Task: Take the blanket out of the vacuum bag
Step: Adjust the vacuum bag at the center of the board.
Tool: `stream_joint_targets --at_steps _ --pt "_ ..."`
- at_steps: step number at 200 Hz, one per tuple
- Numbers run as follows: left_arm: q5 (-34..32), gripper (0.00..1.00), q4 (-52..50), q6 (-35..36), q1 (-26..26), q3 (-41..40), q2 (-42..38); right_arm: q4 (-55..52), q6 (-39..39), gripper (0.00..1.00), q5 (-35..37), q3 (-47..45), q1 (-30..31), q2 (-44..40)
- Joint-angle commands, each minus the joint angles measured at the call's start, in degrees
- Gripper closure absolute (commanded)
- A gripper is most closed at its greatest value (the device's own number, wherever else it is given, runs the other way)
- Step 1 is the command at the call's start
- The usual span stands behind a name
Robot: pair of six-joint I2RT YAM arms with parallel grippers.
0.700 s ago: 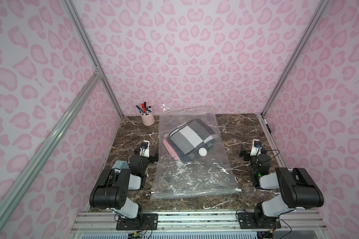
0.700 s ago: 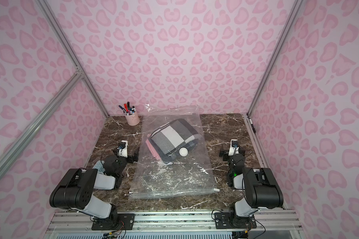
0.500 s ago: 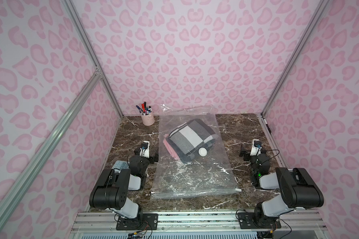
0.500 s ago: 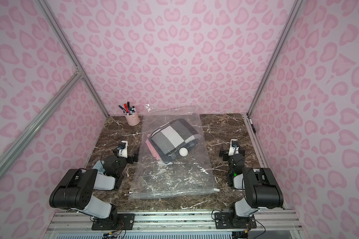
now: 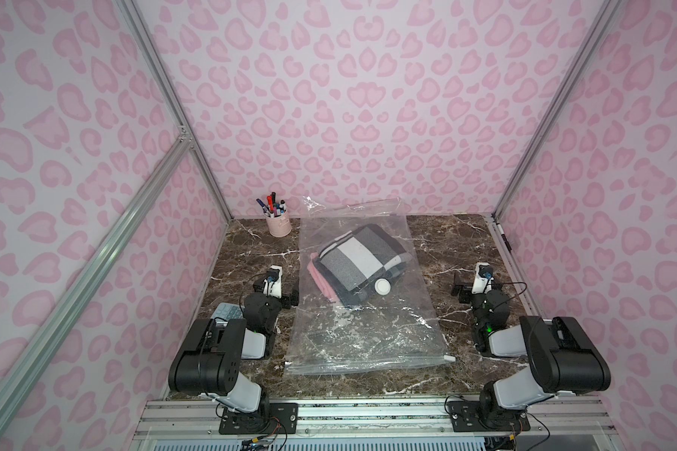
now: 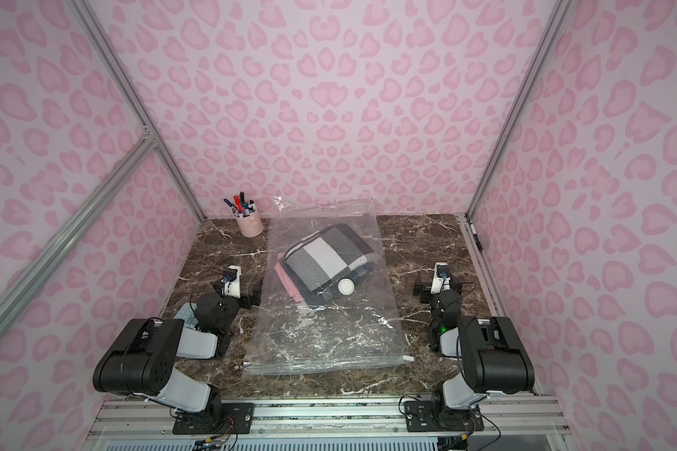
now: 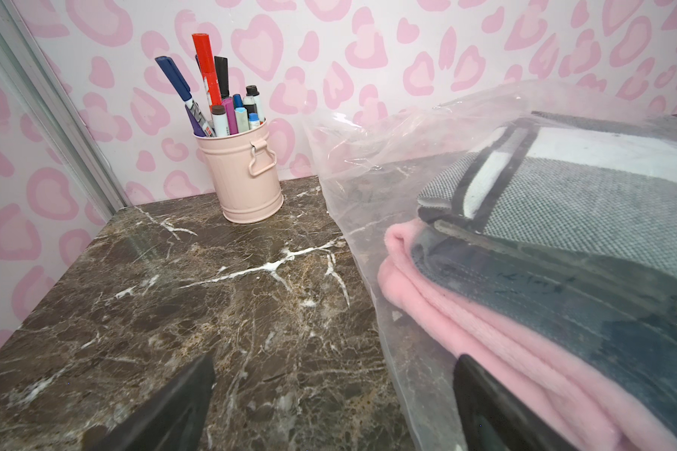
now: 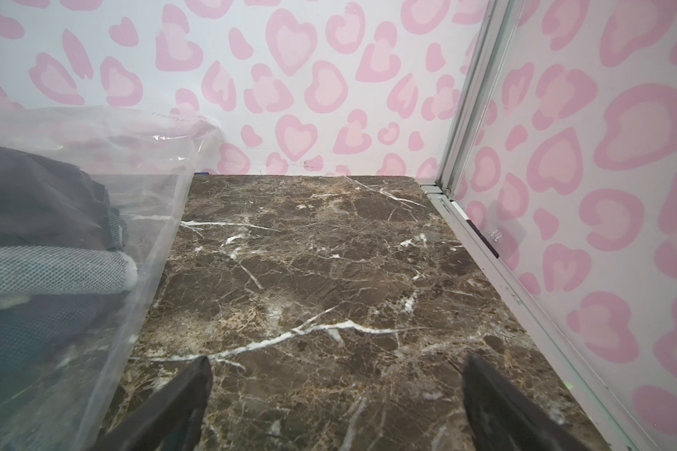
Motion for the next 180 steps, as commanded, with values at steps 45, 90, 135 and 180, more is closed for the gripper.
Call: stream_joint_targets --at_steps 45,90,135,180 --pt "-0.12 0.06 -0.85 0.08 0.05 0.99 -1.65 0.94 -0.32 0.05 -0.32 -0.07 -0.03 -0.47" --pt "-12.56 0.05 -43.78 -14.12 -7.83 24.68 -8.18 -47.59 3.40 0.00 4.82 23.63 5.49 -9.28" --pt "-2.87 0.03 -61.20 -23.53 -9.71 35.12 -0.36 -62.84 17.91 0.00 -18.07 33.80 6.68 -0.29" --pt "5.34 0.03 -57.77 -25.92 -9.66 27.79 -2.87 -56.07 20.81 0.00 -23.22 27.77 11.11 -0.81"
